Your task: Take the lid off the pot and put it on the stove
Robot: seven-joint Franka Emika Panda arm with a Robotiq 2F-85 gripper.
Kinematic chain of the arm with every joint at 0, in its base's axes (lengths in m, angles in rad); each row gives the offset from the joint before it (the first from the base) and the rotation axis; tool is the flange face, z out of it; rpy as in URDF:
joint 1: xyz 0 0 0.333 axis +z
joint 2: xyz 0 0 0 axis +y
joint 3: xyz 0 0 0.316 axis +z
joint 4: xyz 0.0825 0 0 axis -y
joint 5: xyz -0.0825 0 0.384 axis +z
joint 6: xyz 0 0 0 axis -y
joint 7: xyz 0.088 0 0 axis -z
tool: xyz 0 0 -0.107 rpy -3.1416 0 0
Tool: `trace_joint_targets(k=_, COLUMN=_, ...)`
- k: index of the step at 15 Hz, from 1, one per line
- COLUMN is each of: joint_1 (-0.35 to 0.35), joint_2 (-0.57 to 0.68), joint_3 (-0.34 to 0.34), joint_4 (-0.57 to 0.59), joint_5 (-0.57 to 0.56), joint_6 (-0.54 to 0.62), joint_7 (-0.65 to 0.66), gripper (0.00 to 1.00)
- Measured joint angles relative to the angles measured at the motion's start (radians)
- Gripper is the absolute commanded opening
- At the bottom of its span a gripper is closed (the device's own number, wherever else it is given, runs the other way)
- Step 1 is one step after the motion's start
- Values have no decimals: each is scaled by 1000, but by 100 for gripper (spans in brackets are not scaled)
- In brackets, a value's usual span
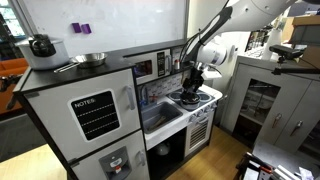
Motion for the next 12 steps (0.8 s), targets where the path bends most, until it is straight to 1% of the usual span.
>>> trace_joint_targets(k=1, joint_1=0, joint_2=5, joint_3=1, joint_4=4, joint_5=0, joint_6=1, joint_7=0, gripper=100)
trace_joint_targets(k=2, joint_1=0, joint_2=10, joint_3=2, joint_4=8, joint_5=0, joint_6=1, joint_7=0, gripper=96)
trace_joint_targets(k=3, joint_1=0, joint_2=15, joint_3=3, joint_4=11, joint_5=0, joint_6=2, joint_7=0, gripper=74)
trace_joint_targets(k=5, joint_1=0, joint_2=18, joint_3=6, joint_4=14, joint_5=0, joint_6=3, joint_7=0, gripper=68)
trace_joint_targets(k=6, joint_1=0, joint_2=18, joint_3=8, joint_4=15, joint_5=0, joint_6=3, joint_7=0, gripper=60)
trace_joint_targets(k=10, joint_1=-1, joint_2=18, joint_3=9, joint_4=21, joint_5=0, joint_6=4, joint_7=0, gripper=33)
trace_joint_targets(k=11, joint_1=-1, joint_2=18, joint_3=9, joint_4=24, joint_5=0, joint_6=4, joint_7=1, gripper=27)
trace_joint_targets(k=12, joint_1=-1, joint_2=18, joint_3=9, joint_4=26, joint_5=0, joint_6=4, joint_7=1, gripper=19)
